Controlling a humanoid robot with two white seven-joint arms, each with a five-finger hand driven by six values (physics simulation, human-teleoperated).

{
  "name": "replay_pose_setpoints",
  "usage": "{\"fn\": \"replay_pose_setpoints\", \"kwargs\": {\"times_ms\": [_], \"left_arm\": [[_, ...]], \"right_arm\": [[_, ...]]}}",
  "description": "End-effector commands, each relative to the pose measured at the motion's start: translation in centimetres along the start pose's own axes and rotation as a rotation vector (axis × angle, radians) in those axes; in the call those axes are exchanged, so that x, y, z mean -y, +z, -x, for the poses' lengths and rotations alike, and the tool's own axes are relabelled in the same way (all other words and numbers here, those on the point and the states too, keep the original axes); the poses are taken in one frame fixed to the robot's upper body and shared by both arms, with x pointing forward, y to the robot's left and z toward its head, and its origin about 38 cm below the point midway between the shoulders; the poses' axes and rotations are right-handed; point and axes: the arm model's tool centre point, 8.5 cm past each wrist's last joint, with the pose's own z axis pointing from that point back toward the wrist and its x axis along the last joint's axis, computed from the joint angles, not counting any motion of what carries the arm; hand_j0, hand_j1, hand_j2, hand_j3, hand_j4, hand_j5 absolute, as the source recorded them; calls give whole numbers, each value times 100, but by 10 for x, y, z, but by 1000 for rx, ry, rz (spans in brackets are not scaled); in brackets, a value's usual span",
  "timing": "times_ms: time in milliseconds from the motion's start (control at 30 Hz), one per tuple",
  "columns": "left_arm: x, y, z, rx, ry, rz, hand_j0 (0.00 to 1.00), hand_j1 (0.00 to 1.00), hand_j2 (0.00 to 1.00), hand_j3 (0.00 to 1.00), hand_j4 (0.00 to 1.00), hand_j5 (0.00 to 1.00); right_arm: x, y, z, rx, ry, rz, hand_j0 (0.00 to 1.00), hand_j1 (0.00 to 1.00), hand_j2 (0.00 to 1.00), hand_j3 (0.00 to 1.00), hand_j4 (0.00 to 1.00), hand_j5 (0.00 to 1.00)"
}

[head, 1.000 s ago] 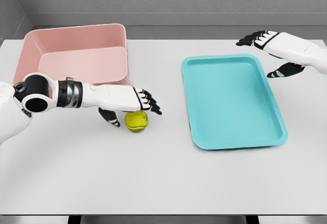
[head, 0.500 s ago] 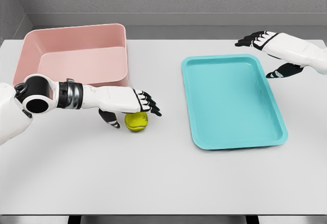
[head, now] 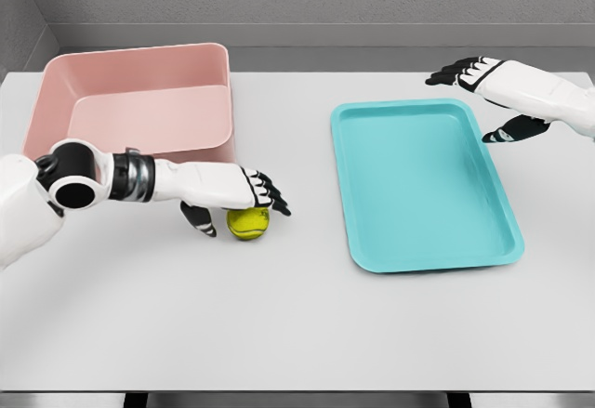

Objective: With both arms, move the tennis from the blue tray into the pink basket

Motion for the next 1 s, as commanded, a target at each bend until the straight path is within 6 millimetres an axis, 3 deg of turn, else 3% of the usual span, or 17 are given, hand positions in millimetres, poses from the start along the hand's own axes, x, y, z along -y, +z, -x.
{"fn": "replay_pose_setpoints", "kwargs": {"times_ms": [0,533,567,633,700,867,967], "left_arm": [[-1,-1,0,2,5,-4,100,100,100,100,100,100],[1,-4,-2,8,7,-4,100,100,100,100,100,100],[2,-5,-2,9,9,-2,97,97,97,97,97,97],[2,-4,-2,9,10,-4,76,76,76,76,76,76],[2,-4,-2,10,11,-5,64,64,64,64,64,64],[2,-3,-2,11,17,-9,55,55,55,55,55,55],[2,-3,-2,11,19,-9,55,55,55,55,55,55]], "right_arm": [[1,0,0,0,-5,5,100,100,100,100,100,100],[1,1,0,-1,-3,4,100,100,100,100,100,100],[2,1,0,-2,-3,5,100,100,100,100,100,100],[1,1,0,-1,-3,4,100,100,100,100,100,100],[1,1,0,-1,-3,4,100,100,100,100,100,100],[2,1,0,-2,-3,5,100,100,100,100,100,100],[2,1,0,-2,-3,5,100,100,100,100,100,100]]}}
